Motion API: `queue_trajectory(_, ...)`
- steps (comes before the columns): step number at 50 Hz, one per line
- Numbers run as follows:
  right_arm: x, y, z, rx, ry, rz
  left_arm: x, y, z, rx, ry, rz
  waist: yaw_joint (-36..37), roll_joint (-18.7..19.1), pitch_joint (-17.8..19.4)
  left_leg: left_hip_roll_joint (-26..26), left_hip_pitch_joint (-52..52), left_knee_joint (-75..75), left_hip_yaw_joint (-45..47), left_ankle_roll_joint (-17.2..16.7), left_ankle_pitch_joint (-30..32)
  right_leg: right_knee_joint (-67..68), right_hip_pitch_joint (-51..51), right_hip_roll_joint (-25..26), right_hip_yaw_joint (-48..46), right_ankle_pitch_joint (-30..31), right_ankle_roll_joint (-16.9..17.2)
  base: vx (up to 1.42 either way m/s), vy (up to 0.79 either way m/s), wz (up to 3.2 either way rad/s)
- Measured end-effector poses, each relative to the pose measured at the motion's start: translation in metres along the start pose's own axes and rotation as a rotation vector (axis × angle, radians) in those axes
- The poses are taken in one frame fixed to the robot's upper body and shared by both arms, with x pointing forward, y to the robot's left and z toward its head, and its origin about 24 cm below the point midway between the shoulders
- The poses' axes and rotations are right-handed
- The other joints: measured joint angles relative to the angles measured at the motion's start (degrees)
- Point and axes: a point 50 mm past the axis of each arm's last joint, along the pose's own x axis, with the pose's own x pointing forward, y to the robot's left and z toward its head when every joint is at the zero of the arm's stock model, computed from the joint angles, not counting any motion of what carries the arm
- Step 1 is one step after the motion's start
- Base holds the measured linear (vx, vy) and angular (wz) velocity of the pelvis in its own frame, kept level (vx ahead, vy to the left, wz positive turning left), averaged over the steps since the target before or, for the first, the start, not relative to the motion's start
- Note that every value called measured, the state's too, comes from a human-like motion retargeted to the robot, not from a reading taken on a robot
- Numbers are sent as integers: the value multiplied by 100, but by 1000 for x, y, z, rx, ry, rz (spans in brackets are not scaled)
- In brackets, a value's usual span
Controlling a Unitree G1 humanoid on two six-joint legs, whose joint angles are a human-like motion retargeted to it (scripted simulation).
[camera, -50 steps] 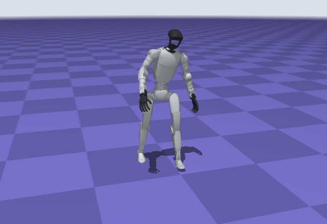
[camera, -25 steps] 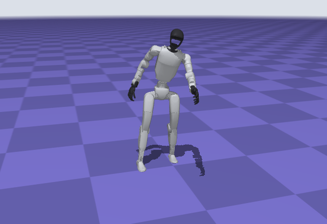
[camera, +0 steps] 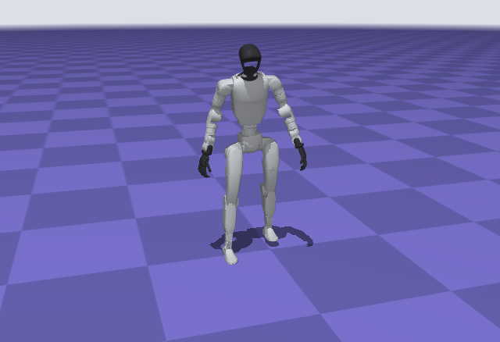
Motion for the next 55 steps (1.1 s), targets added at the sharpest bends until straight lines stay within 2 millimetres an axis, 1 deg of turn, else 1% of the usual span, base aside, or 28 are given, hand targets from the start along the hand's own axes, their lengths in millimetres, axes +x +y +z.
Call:
queue_trajectory(3, 11, -18, 21, -113, 11, -56, -19, 1, -70, -113, 206, 40, 174, 54, -15, -22, -129, -99, 108, 99, 21, 8, 97, -20, -32, -105, 0, 17, -14, 12)
queue_trajectory(5, 16, -30, 38, -197, 10, -85, -36, 3, -110, -180, 340, 77, 327, 56, -21, -28, -258, -192, 212, 144, 62, 16, 176, -14, -41, -180, 0, 17, -13, 3)
queue_trajectory(6, 18, -35, 48, -234, 1, -100, -45, 5, -127, -207, 400, 97, 418, 46, -18, -31, -339, -243, 267, 156, 110, 22, 220, -6, -42, -220, 0, 18, -12, -1)
queue_trajectory(8, 20, -48, 68, -292, -31, -138, -63, 7, -157, -252, 507, 132, 614, 18, 0, -36, -517, -347, 381, 167, 237, 36, 313, 14, -40, -302, 0, 18, -11, -4)
queue_trajectory(10, 20, -62, 92, -319, -85, -189, -78, 10, -178, -282, 586, 157, 829, -21, 38, -36, -712, -447, 512, 156, 410, 85, 397, 36, -27, -403, 0, 19, -9, -8)
queue_trajectory(11, 20, -69, 104, -317, -121, -220, -84, 10, -185, -290, 610, 162, 944, -41, 65, -31, -810, -495, 598, 141, 503, 119, 436, 50, -13, -457, 0, 20, -7, -12)
queue_trajectory(13, 16, -83, 130, -299, -202, -281, -93, 9, -196, -302, 641, 159, 1175, -82, 127, -9, -996, -590, 797, 101, 678, 186, 515, 81, 27, -563, 0, 21, -5, -19)
queue_trajectory(15, 11, -97, 156, -268, -290, -335, -98, 5, -203, -306, 649, 133, 1407, -124, 196, 30, -1190, -619, 1036, 48, 781, 252, 594, 115, 93, -666, 0, 23, -3, -31)
queue_trajectory(18, -1, -112, 192, -229, -418, -378, -103, -5, -206, -302, 634, 52, 1747, -201, 283, 130, -1428, -619, 1383, -36, 818, 331, 699, 181, 264, -808, 0, 26, -1, -54)
queue_trajectory(20, -10, -117, 215, -223, -496, -385, -104, -12, -207, -295, 618, -15, 1965, -273, 319, 217, -1534, -619, 1549, -80, 825, 364, 757, 232, 421, -891, 0, 29, 1, -77)
queue_trajectory(22, -18, -116, 236, -236, -569, -375, -105, -19, -207, -287, 600, -78, 2170, -376, 322, 316, -1587, -619, 1640, -106, 867, 378, 796, 290, 614, -958, 0, 31, 3, -94)
queue_trajectory(25, -30, -104, 262, -268, -676, -341, -105, -25, -204, -274, 570, -145, 2445, -586, 270, 472, -1591, -619, 1707, -136, 1035, 378, 825, 383, 934, -1032, 0, 33, 6, -105)
queue_trajectory(28, -40, -82, 275, -288, -774, -290, -99, -23, -197, -260, 540, -158, 2660, -862, 147, 605, -1521, -619, 1793, -172, 1265, 365, 830, 453, 1239, -1080, 0, 35, 11, -102)
queue_trajectory(30, -43, -66, 275, -286, -822, -248, -92, -18, -190, -246, 523, -141, 2763, -1065, 41, 652, -1455, -619, 1885, -184, 1364, 358, 832, 457, 1409, -1106, 0, 36, 17, -87)
queue_trajectory(32, -43, -49, 265, -266, -840, -201, -81, -10, -179, -223, 508, -103, 2822, -1265, -77, 642, -1380, -619, 1990, -165, 1361, 359, 840, 405, 1542, -1103, 0, 36, 23, -67)
queue_trajectory(33, -42, -41, 256, -251, -836, -177, -75, -5, -172, -209, 500, -78, 2836, -1358, -138, 620, -1340, -619, 2038, -146, 1327, 363, 847, 364, 1601, -1082, 0, 35, 26, -50)
queue_trajectory(35, -37, -25, 234, -214, -804, -133, -60, 6, -153, -180, 473, -18, 2828, -1513, -258, 547, -1255, -619, 2107, -94, 1214, 374, 867, 277, 1735, -1004, 0, 34, 29, -31)
queue_trajectory(37, -29, -11, 205, -175, -737, -97, -43, 18, -125, -160, 420, 55, 2761, -1599, -370, 462, -1163, -610, 2121, -42, 1067, 380, 880, 220, 1909, -936, -5, 32, 29, -8)
queue_trajectory(40, -19, 8, 155, -130, -597, -51, -18, 36, -68, -163, 284, 165, 2569, -1583, -521, 432, -996, -592, 2061, -35, 872, 365, 855, 272, 2052, -923, -72, 29, 22, 12)
queue_trajectory(42, -13, 19, 120, -120, -486, -21, -4, 46, -21, -184, 154, 219, 2389, -1507, -595, 437, -867, -582, 2009, -64, 773, 335, 784, 311, 1953, -912, -98, 27, 17, 19)
queue_trajectory(44, -10, 28, 85, -122, -373, 11, 5, 55, 30, -201, 8, 248, 2179, -1409, -645, 441, -740, -561, 1960, -103, 683, 301, 687, 335, 1806, -867, -99, 25, 15, 21)
queue_trajectory(47, -9, 37, 37, -142, -210, 64, 6, 67, 107, -189, -212, 265, 1824, -1244, -676, 450, -571, -482, 1884, -160, 538, 245, 524, 365, 1670, -743, -91, 22, 13, 22)
queue_trajectory(50, -13, 41, -4, -166, -63, 114, -7, 81, 175, -126, -402, 287, 1453, -1084, -655, 453, -416, -380, 1807, -203, 385, 189, 354, 373, 1618, -529, -88, 21, 9, 22)
queue_trajectory(52, -16, 41, -26, -172, 21, 139, -19, 90, 214, -75, -503, 315, 1212, -988, -618, 452, -323, -298, 1750, -218, 280, 149, 244, 360, 1564, -361, -79, 21, 7, 24)
queue_trajectory(55, -22, 40, -53, -158, 126, 163, -41, 102, 262, -18, -628, 364, 871, -858, -545, 444, -199, -171, 1652, -222, 126, 78, 91, 325, 1423, -105, -51, 21, 4, 29)
